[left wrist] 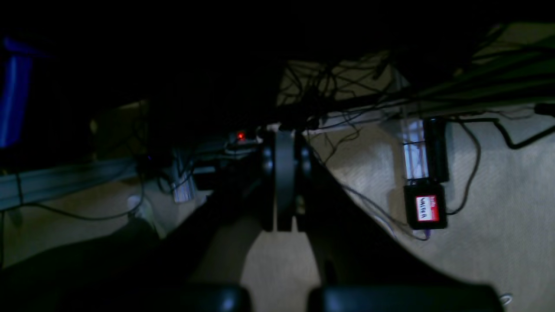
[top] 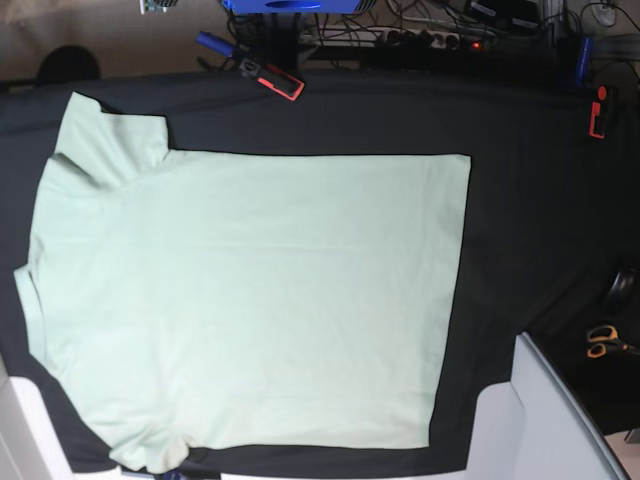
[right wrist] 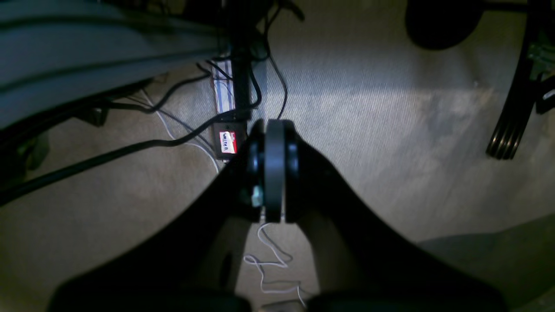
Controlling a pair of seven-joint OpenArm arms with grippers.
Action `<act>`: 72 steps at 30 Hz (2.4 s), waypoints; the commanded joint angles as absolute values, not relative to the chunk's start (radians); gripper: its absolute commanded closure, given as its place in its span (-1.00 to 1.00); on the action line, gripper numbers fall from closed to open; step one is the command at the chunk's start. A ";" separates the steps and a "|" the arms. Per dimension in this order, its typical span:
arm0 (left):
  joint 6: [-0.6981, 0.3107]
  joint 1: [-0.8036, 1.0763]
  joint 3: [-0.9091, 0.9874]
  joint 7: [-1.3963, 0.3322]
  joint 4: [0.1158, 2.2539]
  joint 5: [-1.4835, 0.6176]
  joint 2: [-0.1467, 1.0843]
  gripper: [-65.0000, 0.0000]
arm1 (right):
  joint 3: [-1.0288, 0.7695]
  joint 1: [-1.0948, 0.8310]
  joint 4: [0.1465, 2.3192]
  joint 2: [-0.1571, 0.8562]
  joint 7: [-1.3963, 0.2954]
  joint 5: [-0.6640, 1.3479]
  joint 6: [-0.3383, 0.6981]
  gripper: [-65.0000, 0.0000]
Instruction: Fold the T-shirt properly
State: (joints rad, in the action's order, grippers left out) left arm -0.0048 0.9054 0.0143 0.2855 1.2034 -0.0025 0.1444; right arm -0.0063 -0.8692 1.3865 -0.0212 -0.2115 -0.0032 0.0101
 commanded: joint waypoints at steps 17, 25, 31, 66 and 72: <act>0.005 0.917 0.317 0.317 1.300 -0.007 0.140 1.00 | -0.010 -0.886 1.481 -0.019 -0.203 -0.002 0.005 1.00; 0.005 0.918 0.323 0.317 1.409 -0.007 0.114 1.00 | -0.010 -0.881 1.521 -0.019 -0.203 -0.002 0.004 1.00; 0.005 0.912 0.328 0.315 1.480 -0.008 0.113 1.00 | -0.054 -0.872 1.572 -0.021 -0.203 -0.002 0.004 1.00; -0.216 0.507 0.323 -0.079 1.601 -0.007 0.137 1.00 | -0.905 -0.321 1.664 -0.051 -0.848 0.591 0.509 -0.38; -0.216 0.512 0.326 -0.079 1.600 -0.007 0.136 1.00 | -0.969 -0.306 1.503 -0.042 -0.862 0.608 0.611 -0.40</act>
State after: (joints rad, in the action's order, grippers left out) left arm -0.2214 0.5072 0.3191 -0.1043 1.5856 -0.0017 0.1253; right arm -0.9649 -0.3096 1.4860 -0.0521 -0.8745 0.5907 0.5991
